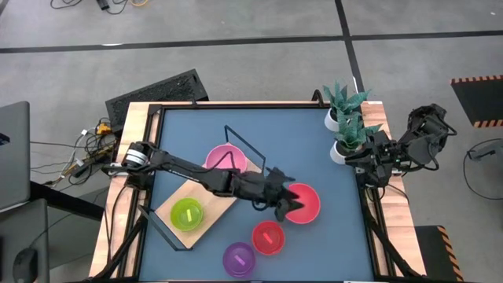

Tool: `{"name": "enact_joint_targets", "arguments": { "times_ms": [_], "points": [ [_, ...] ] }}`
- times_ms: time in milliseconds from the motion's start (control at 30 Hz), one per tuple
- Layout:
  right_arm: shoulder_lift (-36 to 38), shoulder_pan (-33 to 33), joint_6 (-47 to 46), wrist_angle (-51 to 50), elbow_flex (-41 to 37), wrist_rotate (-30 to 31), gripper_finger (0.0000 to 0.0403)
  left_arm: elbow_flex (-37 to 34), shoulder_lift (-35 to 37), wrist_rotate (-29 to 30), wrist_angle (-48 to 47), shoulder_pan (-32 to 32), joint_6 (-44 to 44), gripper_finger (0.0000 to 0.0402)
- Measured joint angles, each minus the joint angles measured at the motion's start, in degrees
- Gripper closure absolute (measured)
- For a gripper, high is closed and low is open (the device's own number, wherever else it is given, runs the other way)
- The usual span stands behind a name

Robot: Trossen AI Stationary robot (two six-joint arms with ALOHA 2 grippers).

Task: Place and stack bowls onto a shelf
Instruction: Stack the large orange bowl on top of the pink bowl on the shelf

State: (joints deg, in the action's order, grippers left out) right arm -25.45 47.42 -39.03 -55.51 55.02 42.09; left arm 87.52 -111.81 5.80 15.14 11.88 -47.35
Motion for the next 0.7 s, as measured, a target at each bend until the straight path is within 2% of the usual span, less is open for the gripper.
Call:
{"name": "enact_joint_targets", "arguments": {
  "times_ms": [200,400,533,700],
  "points": [
    [0.00,0.00,-0.15,0.00,0.00,-0.17,0.0314,16.23,0.03,-0.94,-7.22,-1.68,9.97,0.0187],
    [0.00,0.00,-0.13,-0.10,0.00,-0.20,0.0314,31.21,0.07,4.25,-22.25,-1.58,20.48,0.0187],
    [0.00,0.00,-0.11,-0.81,0.00,-0.22,0.0314,35.63,0.12,6.78,-25.56,-1.68,21.42,0.0187],
    [0.00,0.00,0.04,-1.18,0.00,-0.20,0.0314,35.96,-1.23,8.62,-25.69,-1.76,21.21,0.0187]
  ]
}}
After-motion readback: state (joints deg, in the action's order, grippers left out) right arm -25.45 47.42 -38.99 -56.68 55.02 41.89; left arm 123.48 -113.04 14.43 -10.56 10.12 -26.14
